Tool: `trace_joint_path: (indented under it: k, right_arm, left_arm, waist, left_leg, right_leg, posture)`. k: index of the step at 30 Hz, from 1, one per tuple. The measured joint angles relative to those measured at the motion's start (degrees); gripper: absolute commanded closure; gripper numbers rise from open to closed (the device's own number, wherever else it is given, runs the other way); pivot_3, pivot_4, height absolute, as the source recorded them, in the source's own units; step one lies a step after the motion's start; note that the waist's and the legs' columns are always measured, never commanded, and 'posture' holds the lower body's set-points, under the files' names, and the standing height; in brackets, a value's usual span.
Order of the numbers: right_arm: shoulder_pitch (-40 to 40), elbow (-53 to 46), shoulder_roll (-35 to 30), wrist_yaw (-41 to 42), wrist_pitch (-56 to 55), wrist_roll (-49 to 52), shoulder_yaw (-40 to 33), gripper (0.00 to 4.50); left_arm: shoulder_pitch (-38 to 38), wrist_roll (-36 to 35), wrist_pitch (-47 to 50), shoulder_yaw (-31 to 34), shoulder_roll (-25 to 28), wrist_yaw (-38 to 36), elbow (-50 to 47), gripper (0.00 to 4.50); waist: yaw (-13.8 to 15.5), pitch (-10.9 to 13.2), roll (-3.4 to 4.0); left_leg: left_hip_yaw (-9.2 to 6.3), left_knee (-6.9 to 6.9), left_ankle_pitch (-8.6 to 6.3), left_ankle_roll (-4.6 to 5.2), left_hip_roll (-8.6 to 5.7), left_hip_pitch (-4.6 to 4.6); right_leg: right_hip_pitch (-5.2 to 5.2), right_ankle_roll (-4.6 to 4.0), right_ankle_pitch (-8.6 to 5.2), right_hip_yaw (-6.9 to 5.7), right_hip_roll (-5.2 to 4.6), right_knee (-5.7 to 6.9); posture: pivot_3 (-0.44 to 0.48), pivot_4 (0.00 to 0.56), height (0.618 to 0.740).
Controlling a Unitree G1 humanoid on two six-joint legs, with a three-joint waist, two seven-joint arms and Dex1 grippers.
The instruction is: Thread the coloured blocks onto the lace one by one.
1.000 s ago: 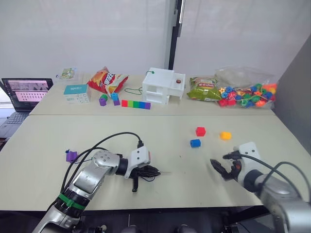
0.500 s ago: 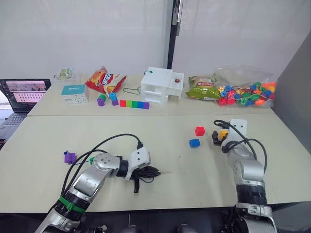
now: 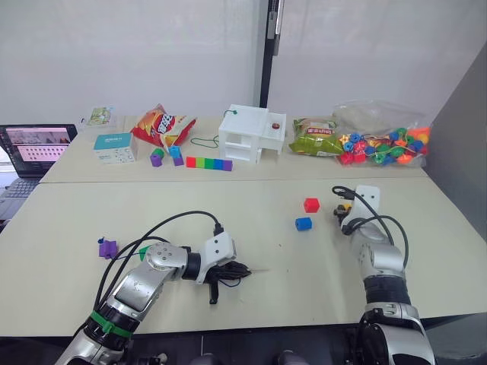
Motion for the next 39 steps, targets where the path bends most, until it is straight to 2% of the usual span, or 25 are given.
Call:
trace_joint_path:
  k: [6, 9, 12, 15, 18, 22, 25, 30, 31, 37, 39]
  right_arm:
    - [9.1, -23.3, 1.5, 0.0, 6.6, 2.3, 0.5, 3.29]
    - [16.2, -41.0, 1.8, 0.0, 13.6, 3.5, 2.0, 3.29]
    - [23.6, -58.3, 2.5, 0.4, 22.5, 5.8, 6.3, 3.29]
    - [27.8, -69.4, 5.0, 0.5, 30.3, 8.6, 12.9, 3.29]
    - [32.3, -72.0, 7.4, 0.0, 33.4, 9.1, 21.0, 3.29]
    - [36.1, -68.4, 9.7, -1.1, 31.8, 7.8, 28.4, 3.29]
    - [38.6, -62.4, 10.7, -1.5, 28.8, 6.3, 31.0, 3.29]
    - [38.7, -58.9, 11.3, -0.1, 23.8, 6.0, 31.9, 3.29]
    - [38.7, -58.2, 11.8, 0.0, 22.6, 6.0, 31.8, 2.22]
    - [38.8, -59.2, 11.2, 2.2, 20.6, 6.8, 30.1, 0.17]
    - [37.4, -61.8, 10.0, 3.6, 21.4, 8.0, 28.1, 0.03]
  left_arm:
    - [-0.1, 0.0, 0.0, -0.1, 0.1, -0.2, 0.2, 4.5]
    - [-0.1, 0.0, -0.1, -0.1, 0.3, -0.3, 0.4, 4.5]
    - [-0.2, -0.1, -0.2, 0.0, 0.6, -0.7, 0.8, 4.5]
    - [-0.4, -0.4, -0.2, 0.2, 0.6, -1.3, 1.5, 4.5]
    - [-0.7, -0.6, -0.1, 0.7, 0.8, -1.6, 2.1, 4.5]
    - [-0.8, -1.2, 0.4, 1.7, 2.4, -1.9, 2.0, 4.5]
    - [-0.7, -2.2, 2.4, 2.2, 3.8, -2.0, 0.2, 4.5]
    - [-0.8, -2.9, 4.6, 3.7, 5.8, -2.1, -2.1, 4.5]
    - [-0.7, -3.0, 4.7, 3.7, 6.2, -2.2, -2.5, 4.5]
    - [0.9, -3.8, 5.7, 3.7, 6.7, -1.9, -4.5, 4.5]
    - [1.1, -4.1, 6.1, 3.7, 6.7, -1.5, -4.5, 4.5]
  waist:
    - [0.2, 0.0, 0.15]
    - [0.3, 0.0, 0.16]
    - [0.2, 0.0, 0.16]
    - [0.1, 0.0, 0.16]
    - [0.2, 0.0, 0.16]
    - [0.3, 0.0, 0.15]
    - [0.2, 0.0, 0.15]
    - [0.0, 0.0, 0.11]
    - [0.0, 0.0, 0.11]
    - [0.3, 0.0, 0.11]
    - [0.3, 0.0, 0.1]
  left_leg:
    - [-0.04, 0.03, -0.02, 0.03, 0.01, -0.16]
    - [-0.09, 0.02, -0.03, 0.05, 0.03, -0.17]
    - [-0.1, 0.04, -0.03, 0.05, 0.03, -0.15]
    - [-0.09, 0.04, -0.03, 0.05, 0.04, -0.01]
    - [-0.09, 0.06, -0.03, 0.05, 0.02, 0.04]
    - [-0.09, 0.09, -0.03, 0.05, -0.03, 0.03]
    - [-0.09, 0.07, -0.03, 0.05, -0.02, 0.01]
    - [-0.09, 0.05, -0.03, 0.05, 0.04, 0.12]
    - [-0.09, 0.05, -0.03, 0.04, 0.06, 0.15]
    - [-0.09, 0.05, -0.03, 0.03, 0.02, 0.04]
    - [-0.1, 0.06, -0.03, 0.03, 0.02, 0.04]
  right_leg:
    - [-0.1, 0.01, 0.0, -0.02, -0.02, 0.02]
    - [-0.09, 0.01, 0.0, -0.06, 0.01, 0.01]
    - [-0.09, 0.01, 0.0, -0.05, 0.04, -0.06]
    - [-0.02, 0.0, -0.01, -0.03, 0.05, -0.23]
    - [0.02, -0.01, -0.02, -0.03, 0.04, -0.22]
    - [0.02, 0.01, -0.02, -0.04, -0.01, -0.25]
    - [-0.02, 0.01, -0.03, -0.05, 0.01, -0.25]
    - [0.06, 0.0, -0.03, -0.04, 0.08, -0.26]
    - [0.07, -0.01, -0.04, -0.03, 0.1, -0.25]
    - [-0.01, -0.01, -0.04, -0.04, 0.01, -0.25]
    - [0.0, 0.0, -0.03, -0.05, 0.01, -0.25]
  posture:
    - [0.0, 0.15, 0.74]
    - [0.0, 0.15, 0.74]
    - [0.0, 0.15, 0.74]
    - [0.0, 0.15, 0.74]
    - [0.0, 0.15, 0.74]
    - [0.0, 0.15, 0.74]
    - [0.0, 0.15, 0.74]
    - [0.0, 0.15, 0.74]
    - [0.0, 0.15, 0.74]
    - [0.0, 0.15, 0.74]
    - [0.0, 0.15, 0.74]
